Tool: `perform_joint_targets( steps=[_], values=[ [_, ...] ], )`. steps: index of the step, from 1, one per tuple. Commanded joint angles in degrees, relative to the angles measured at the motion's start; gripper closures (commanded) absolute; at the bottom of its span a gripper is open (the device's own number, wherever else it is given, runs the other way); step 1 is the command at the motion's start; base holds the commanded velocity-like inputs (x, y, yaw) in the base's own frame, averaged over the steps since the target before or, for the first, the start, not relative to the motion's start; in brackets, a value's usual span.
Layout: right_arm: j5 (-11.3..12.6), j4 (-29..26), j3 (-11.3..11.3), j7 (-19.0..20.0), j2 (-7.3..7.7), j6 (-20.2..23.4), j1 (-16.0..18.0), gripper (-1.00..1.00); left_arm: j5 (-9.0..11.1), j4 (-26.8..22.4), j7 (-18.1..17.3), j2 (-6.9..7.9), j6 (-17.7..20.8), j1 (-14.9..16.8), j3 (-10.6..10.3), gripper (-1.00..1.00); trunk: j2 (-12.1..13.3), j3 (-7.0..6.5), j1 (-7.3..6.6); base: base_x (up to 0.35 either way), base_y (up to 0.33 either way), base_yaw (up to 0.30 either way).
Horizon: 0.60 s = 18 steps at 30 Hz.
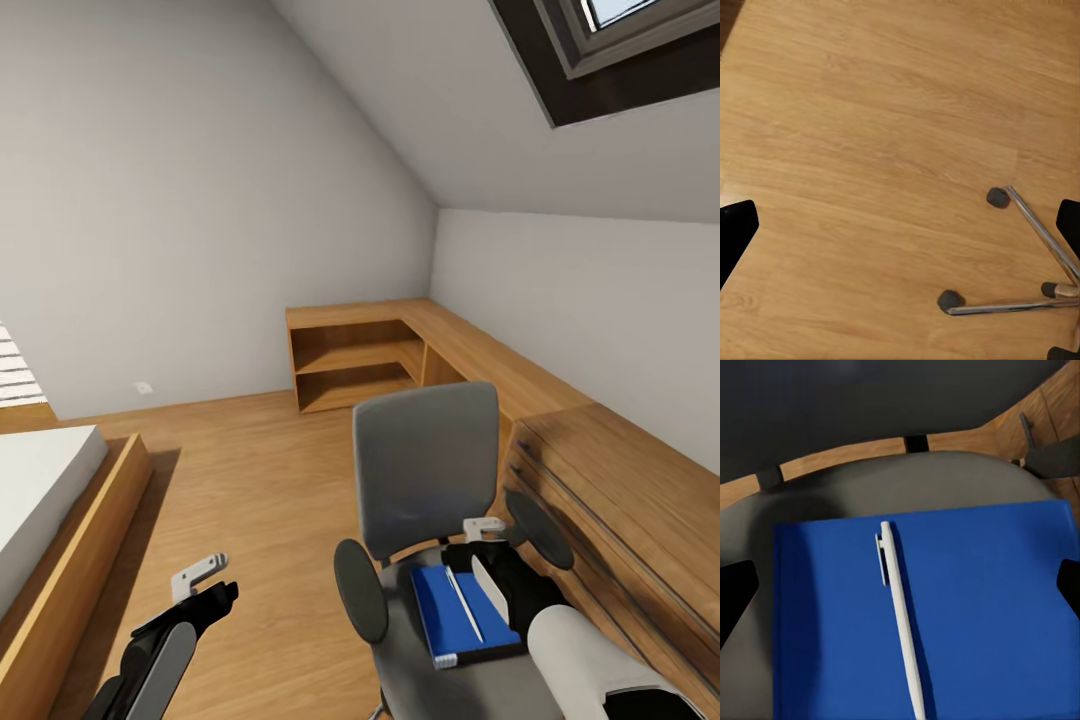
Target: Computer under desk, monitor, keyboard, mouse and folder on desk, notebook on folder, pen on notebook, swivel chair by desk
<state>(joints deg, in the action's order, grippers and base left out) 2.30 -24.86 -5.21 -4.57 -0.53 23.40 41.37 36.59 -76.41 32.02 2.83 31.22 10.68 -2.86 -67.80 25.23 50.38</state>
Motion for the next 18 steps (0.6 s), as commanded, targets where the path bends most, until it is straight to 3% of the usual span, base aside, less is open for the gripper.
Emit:
perform_joint_targets(
  steps=[1, 9, 18],
  values=[
    [0.25, -0.04, -0.41, -0.36, 0.08, 0.35, 0.03, -1.00, 0.57, -0.09, 0.59, 0.07, 0.04, 0.04, -0.04, -1.00, -0.04, 0.06, 0.01, 0.028, 0.000, 0.000],
    [0.32, 0.21, -0.38, -0.24, 0.57, 0.46, 0.03, -1.00, 0.61, -2.14, 0.64, -0.07, 0.06, 0.04, 2.27, -1.00, -0.04, 0.06, 0.01, 0.009, 0.000, 0.000],
    [0.49, 0.31, -0.47, 0.12, 1.51, 0.73, 0.03, -1.00, 0.75, -4.09, 0.66, -0.18, 0.07, 0.04, 3.88, -1.00, -3.65, 1.68, 1.98, 0.001, 0.000, 0.000]
  ],
)
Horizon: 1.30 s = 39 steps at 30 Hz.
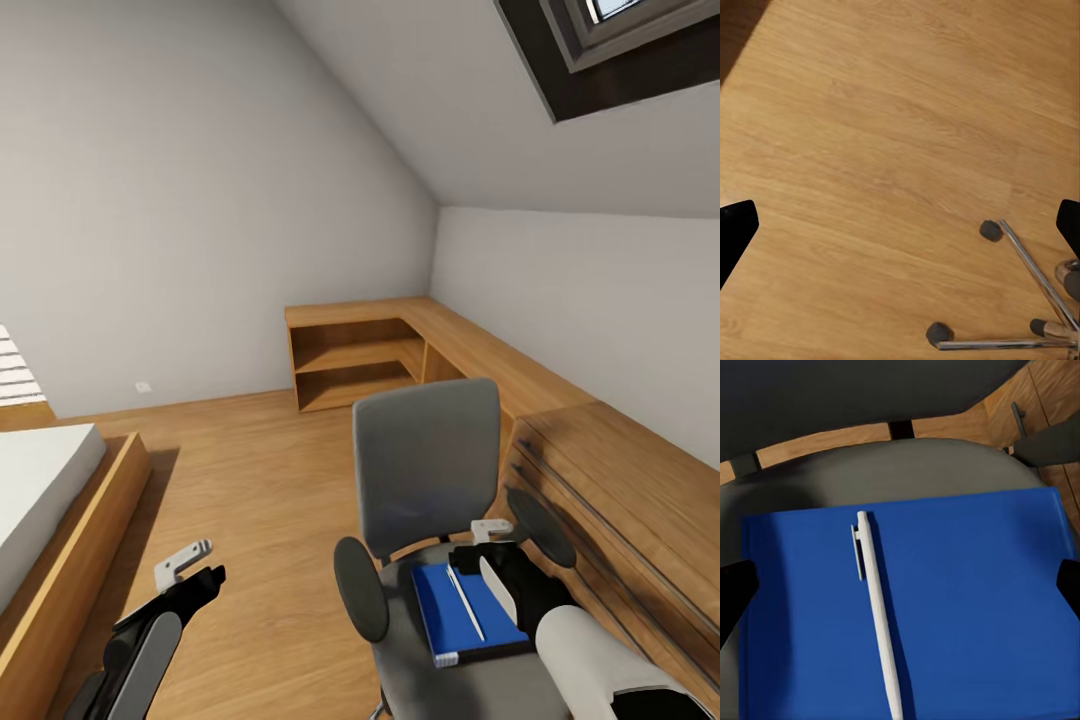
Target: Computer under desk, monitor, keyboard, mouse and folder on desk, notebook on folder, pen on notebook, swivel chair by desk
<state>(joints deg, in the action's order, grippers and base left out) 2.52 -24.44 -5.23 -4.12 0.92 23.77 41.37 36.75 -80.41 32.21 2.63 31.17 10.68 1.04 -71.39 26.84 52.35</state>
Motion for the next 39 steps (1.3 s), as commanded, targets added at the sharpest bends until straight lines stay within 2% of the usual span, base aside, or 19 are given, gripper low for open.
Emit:
perform_joint_targets(
  steps=[1, 9, 21, 32, 36, 39],
  values=[
    [0.28, -0.10, -0.46, -0.32, 0.07, 0.37, 0.02, -1.00, 0.59, -0.12, 0.48, 0.02, 0.11, 0.04, 0.00, -1.00, -0.46, 0.25, 0.23, 0.000, 0.000, 0.000],
    [0.21, -0.08, -0.56, -0.14, 0.21, 0.38, 0.02, -1.00, 0.60, -0.25, 0.43, 0.01, 0.11, 0.04, 0.10, -1.00, -3.66, 1.68, 1.98, 0.000, 0.000, 0.000],
    [0.14, -0.20, -0.61, 7.51, 1.71, 1.32, 0.02, -1.00, 0.59, -0.20, 0.40, 0.07, 0.11, 0.04, 0.12, -1.00, -8.48, 3.84, 4.62, 0.000, 0.000, 0.000],
    [0.10, -0.31, -0.58, 8.25, 1.96, 2.85, 0.02, -1.00, 0.60, -0.19, 0.42, 0.10, 0.16, 0.04, 0.15, -1.00, -12.89, 5.81, 7.04, 0.000, 0.000, 0.000],
    [-1.05, -0.39, -0.97, 8.17, 1.57, 4.14, -0.02, -1.00, 0.69, -0.24, 0.51, -0.42, 0.20, 0.04, 0.15, -1.00, -12.88, 5.81, 7.03, 0.000, 0.000, 0.000],
    [-1.01, -0.38, -0.96, 8.13, 1.53, 4.38, -0.03, -1.00, 0.69, -0.25, 0.50, -0.51, 0.20, 0.04, 0.16, -1.00, -12.88, 5.81, 7.03, 0.000, 0.000, 0.000]
  ],
)
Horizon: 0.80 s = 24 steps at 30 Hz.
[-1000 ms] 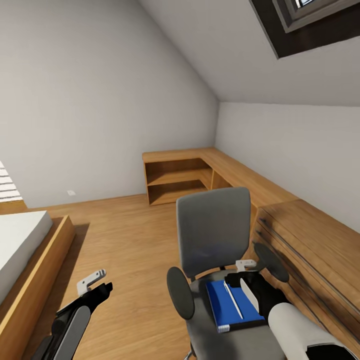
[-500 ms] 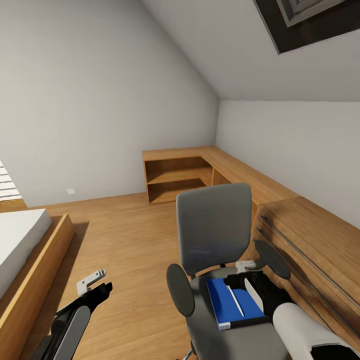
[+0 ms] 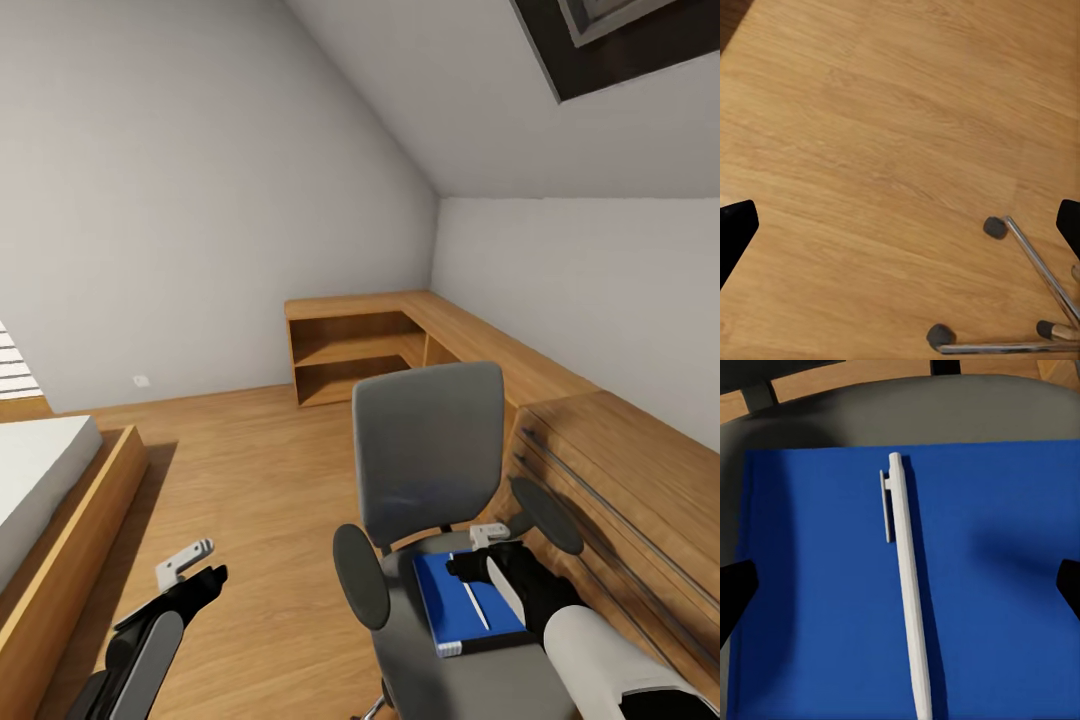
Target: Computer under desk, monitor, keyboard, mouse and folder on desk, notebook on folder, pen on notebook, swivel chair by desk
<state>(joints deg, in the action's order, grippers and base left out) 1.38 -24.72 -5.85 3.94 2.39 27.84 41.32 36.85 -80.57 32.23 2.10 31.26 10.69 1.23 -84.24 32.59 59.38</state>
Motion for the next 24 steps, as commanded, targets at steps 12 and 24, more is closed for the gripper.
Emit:
perform_joint_targets(
  steps=[12, 24],
  values=[
    [0.28, 0.02, -0.39, 0.00, -0.07, -0.07, 0.03, -1.00, 0.67, -0.11, 0.51, -0.35, 0.12, 0.04, 0.00, -1.00, -0.03, 0.06, 0.00, 0.000, 0.000, 0.000],
    [0.29, -0.01, -0.39, 0.01, -0.02, -0.07, 0.01, -1.00, 0.68, -0.11, 0.49, -0.35, 0.12, 0.04, 0.00, -1.00, -2.84, 1.32, 1.54, 0.000, 0.000, 0.000]
  ],
)
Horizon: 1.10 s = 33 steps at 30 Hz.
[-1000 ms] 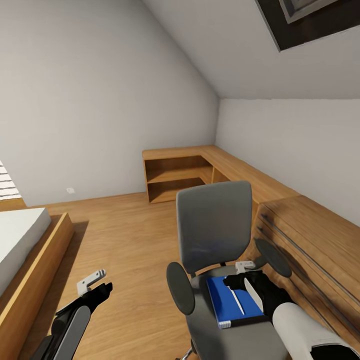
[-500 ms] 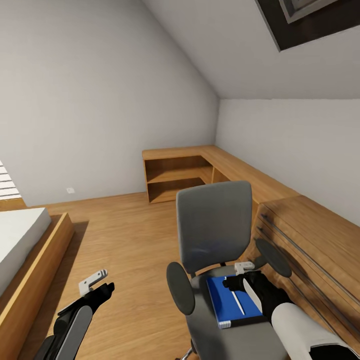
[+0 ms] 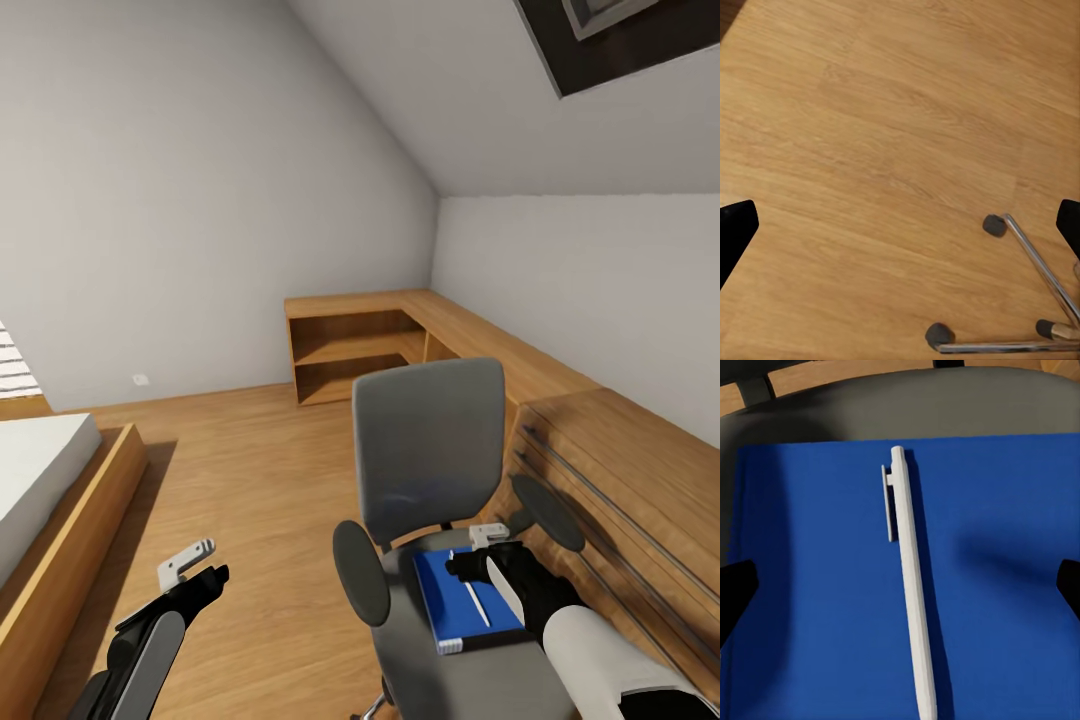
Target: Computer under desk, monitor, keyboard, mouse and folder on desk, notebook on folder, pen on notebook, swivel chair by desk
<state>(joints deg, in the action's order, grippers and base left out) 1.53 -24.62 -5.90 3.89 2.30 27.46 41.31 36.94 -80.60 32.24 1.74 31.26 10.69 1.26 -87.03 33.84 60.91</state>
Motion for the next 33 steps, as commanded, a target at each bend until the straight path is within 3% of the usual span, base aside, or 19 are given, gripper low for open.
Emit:
perform_joint_targets(
  steps=[1, 16, 28, 33],
  values=[
    [0.14, -0.12, -0.34, 0.06, 0.07, 0.32, 0.04, -1.00, 0.59, -0.08, 0.47, 0.02, 0.11, 0.04, -0.03, -1.00, -0.45, 0.24, 0.22, 0.000, 0.000, 0.000],
    [0.14, -0.07, -0.34, 0.06, 0.07, 0.32, 0.02, -1.00, 0.61, -0.08, 0.47, 0.02, 0.11, 0.04, -0.03, -1.00, -6.46, 2.94, 3.52, 0.000, 0.000, 0.000],
    [0.14, -0.07, -0.34, 0.03, 0.07, 0.32, 0.03, -1.00, 0.63, -0.08, 0.47, 0.02, 0.11, 0.04, -0.03, -1.00, -6.46, 2.94, 3.52, 0.000, 0.000, 0.000],
    [0.14, -0.10, -0.34, 0.04, 0.07, 0.32, 0.02, -1.00, 0.61, -0.08, 0.50, 0.02, 0.11, 0.04, -0.03, -1.00, -8.47, 3.83, 4.62, 0.000, 0.000, 0.000]
  ],
)
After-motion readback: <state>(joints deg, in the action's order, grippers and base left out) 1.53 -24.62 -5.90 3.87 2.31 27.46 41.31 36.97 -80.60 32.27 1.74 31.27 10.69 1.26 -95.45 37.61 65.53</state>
